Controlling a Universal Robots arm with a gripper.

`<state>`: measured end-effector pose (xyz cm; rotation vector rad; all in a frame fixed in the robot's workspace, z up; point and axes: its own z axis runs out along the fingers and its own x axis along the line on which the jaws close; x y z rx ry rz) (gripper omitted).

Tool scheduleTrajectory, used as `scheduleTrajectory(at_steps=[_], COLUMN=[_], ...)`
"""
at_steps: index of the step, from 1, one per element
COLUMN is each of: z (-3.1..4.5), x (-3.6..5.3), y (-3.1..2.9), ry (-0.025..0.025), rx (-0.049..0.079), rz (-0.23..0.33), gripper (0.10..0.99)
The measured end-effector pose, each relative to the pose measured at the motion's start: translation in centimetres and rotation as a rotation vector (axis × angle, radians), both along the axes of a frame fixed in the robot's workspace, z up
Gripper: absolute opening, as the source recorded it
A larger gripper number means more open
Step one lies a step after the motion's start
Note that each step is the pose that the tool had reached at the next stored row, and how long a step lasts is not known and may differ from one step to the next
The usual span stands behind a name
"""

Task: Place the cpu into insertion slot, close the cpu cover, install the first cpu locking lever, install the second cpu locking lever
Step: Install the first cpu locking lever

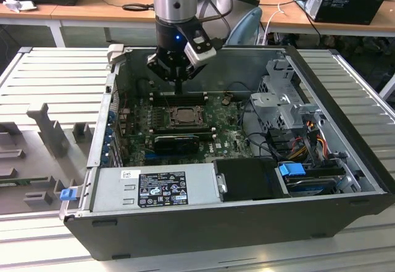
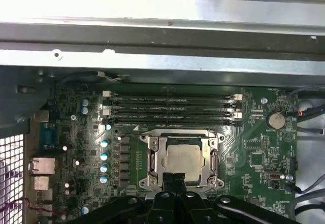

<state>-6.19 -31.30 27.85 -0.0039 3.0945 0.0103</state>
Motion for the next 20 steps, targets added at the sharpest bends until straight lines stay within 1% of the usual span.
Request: scheduleTrajectory(at_steps=[4,6,7,9,10,11,12,13,15,16,17,18,19,20], z=[-0.05,-0.05,-0.08,-0.15,-0.26,-0.45,-0.58,-0.65,-0.74,-0.76,-0.78,-0.79,-0.79,-0.83], x=[0.10,0.11,0.11,0.02,-0.60,-1.58,-2.39,-2.87,-3.28,-3.30,-3.30,-3.31,-3.30,-3.30], y=[0.00,0.00,0.01,0.01,0.01,0.02,0.02,0.03,0.06,0.06,0.06,0.06,0.06,0.07], ry=[0.0000,0.0000,0.0000,0.0000,0.0002,0.0002,0.0004,0.0004,0.0016,0.0040,0.0151,0.0285,0.0480,0.0622], rx=[0.000,0.000,0.000,0.000,0.001,0.003,0.004,0.004,0.004,0.004,0.004,0.007,0.008,0.009], rz=[-0.069,-0.088,-0.113,-0.134,-0.135,-0.135,-0.134,-0.134,-0.135,-0.134,-0.134,-0.134,-0.135,-0.134], gripper=[0.106,0.106,0.106,0.106,0.106,0.106,0.106,0.106,0.106,0.106,0.106,0.106,0.106,0.106])
